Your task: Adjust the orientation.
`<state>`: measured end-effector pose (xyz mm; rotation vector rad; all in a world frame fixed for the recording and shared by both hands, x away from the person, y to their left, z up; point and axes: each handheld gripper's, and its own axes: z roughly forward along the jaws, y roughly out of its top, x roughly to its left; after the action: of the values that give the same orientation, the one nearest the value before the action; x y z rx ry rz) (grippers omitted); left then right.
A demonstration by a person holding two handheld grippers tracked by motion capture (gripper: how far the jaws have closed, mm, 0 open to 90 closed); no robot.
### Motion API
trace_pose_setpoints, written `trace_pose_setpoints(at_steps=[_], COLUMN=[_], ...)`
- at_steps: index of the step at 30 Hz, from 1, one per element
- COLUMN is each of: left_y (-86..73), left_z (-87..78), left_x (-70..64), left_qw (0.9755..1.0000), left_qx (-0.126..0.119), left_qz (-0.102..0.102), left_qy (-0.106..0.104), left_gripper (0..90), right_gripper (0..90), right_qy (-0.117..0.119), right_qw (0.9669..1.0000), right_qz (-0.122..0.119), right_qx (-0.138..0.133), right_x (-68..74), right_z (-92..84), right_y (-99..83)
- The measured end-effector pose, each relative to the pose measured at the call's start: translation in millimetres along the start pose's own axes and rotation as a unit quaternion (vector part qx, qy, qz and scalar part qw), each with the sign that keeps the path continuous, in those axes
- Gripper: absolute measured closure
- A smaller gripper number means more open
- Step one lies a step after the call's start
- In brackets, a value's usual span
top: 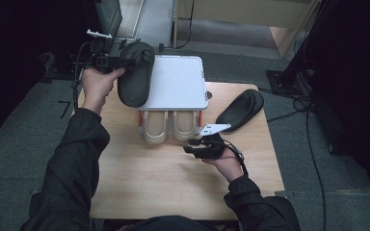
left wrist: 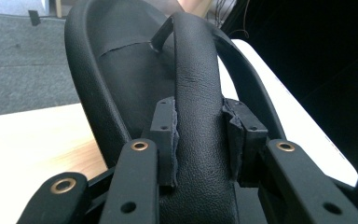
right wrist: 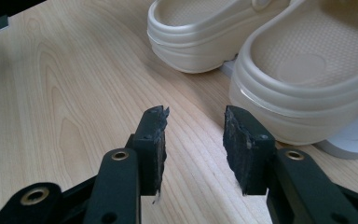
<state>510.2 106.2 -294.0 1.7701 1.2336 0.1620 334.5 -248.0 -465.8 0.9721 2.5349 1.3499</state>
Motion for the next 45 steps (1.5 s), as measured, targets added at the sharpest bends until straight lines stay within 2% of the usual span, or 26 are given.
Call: trace_pose_setpoints(at_steps=[14,27,36,38,45], left_y=[1.1,-3.6,-6.7,-8.6,-15.1], left_z=[32.2,52.3,59.8,60.2,61.9], left_x=[-15.9,-24.2,-24.7,-23.2,-15.2], left_qw=[0.9997,0.9994,0.9990,0.9990,0.9986], left_qx=[0.006,0.025,0.036,0.031,0.034], left_qz=[-0.005,0.003,0.005,-0.004,-0.016], left_qy=[-0.022,-0.025,-0.026,-0.031,-0.038], left_gripper=[67.5,67.5,67.3,67.3,67.1], right_gripper=[59.3,59.3,59.3,59.3,59.3], right_qy=[-0.018,-0.027,-0.031,-0.032,-0.032], right_qw=[0.9997,0.9994,0.9993,0.9993,0.9993], right_qz=[0.013,0.019,0.018,0.019,0.019], right_qx=[-0.008,-0.010,-0.011,-0.010,-0.009], right_x=[-3.2,-3.6,-4.5,-4.7,-5.1], right_z=[-9.0,-13.5,-15.8,-15.9,-15.7], right_y=[-7.5,-11.3,-12.2,-12.2,-12.2])
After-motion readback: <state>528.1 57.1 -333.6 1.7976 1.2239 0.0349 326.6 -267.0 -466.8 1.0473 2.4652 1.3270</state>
